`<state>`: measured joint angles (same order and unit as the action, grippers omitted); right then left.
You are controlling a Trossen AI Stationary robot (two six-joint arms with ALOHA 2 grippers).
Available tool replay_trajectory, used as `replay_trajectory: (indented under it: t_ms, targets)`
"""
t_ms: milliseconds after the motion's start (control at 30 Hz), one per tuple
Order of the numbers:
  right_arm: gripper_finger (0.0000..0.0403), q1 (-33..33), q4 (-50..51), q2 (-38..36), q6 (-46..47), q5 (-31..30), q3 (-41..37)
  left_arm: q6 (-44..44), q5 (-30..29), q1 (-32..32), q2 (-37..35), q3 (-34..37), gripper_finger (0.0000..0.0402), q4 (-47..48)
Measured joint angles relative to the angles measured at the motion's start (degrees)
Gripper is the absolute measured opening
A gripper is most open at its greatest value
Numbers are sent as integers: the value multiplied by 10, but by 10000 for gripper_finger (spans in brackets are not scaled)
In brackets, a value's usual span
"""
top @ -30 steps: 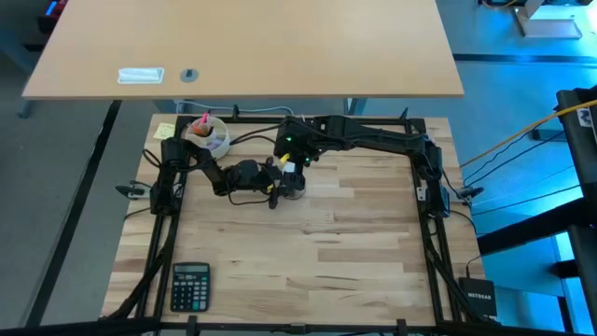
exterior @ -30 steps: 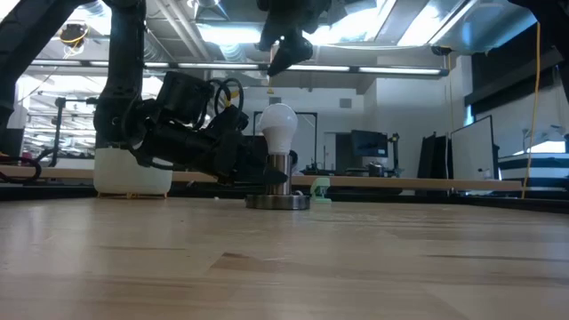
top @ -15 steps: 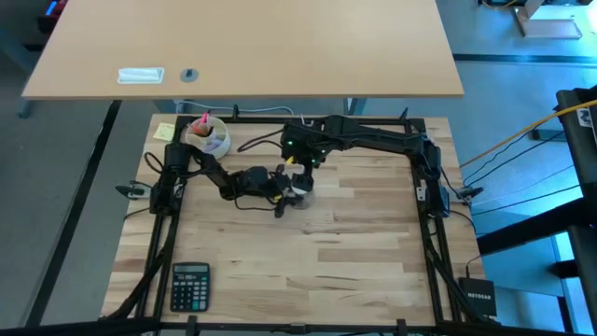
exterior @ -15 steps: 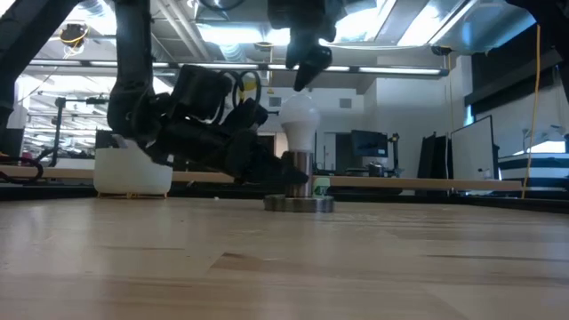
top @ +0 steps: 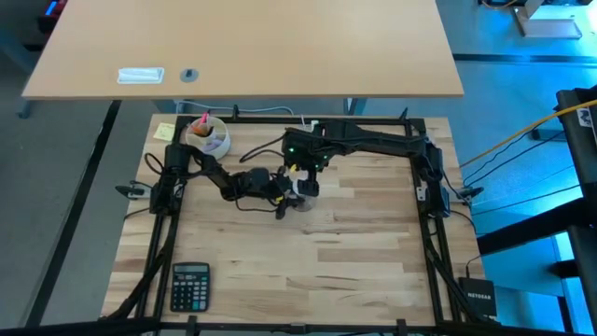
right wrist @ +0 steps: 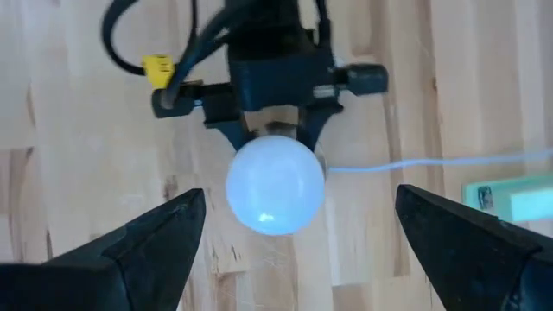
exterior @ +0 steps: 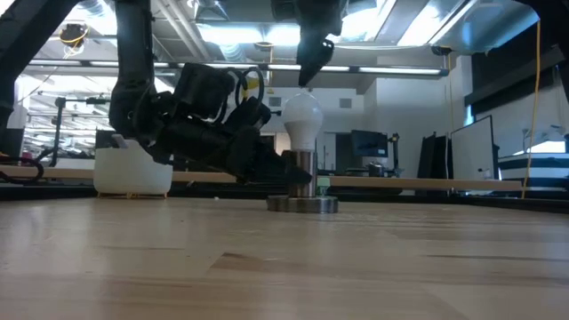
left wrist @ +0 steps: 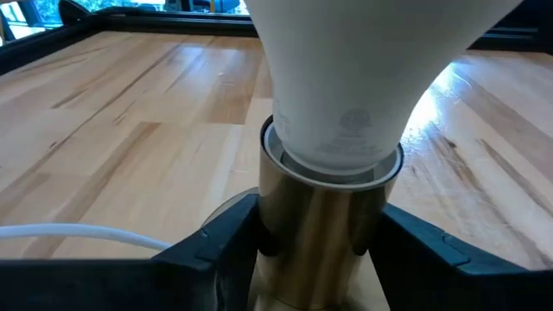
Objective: Screw lightbulb
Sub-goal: Insert the lightbulb into the lamp
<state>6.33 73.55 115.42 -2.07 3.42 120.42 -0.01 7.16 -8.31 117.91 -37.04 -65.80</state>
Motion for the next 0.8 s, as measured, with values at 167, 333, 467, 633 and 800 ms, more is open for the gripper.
replay_trajectory:
  t_ms: [167, 333, 467, 633, 800]
  targets:
    - [381, -21, -9, 0, -33, -6, -3, 0, 0, 8, 0, 0, 184, 0]
    - [381, -33, -30, 0, -36, -26, -10, 0, 0, 10, 0, 0, 186, 0]
    - [381, -33, -21, 10, -13, 13, -11, -1, -1, 10, 0, 0, 186, 0]
    - [381, -33, -31, 31, -29, 21, -11, 0, -3, 11, 0, 0, 185, 1]
    - [381, -29, -28, 49, -40, 13, -11, 0, -5, 12, 0, 0, 187, 4]
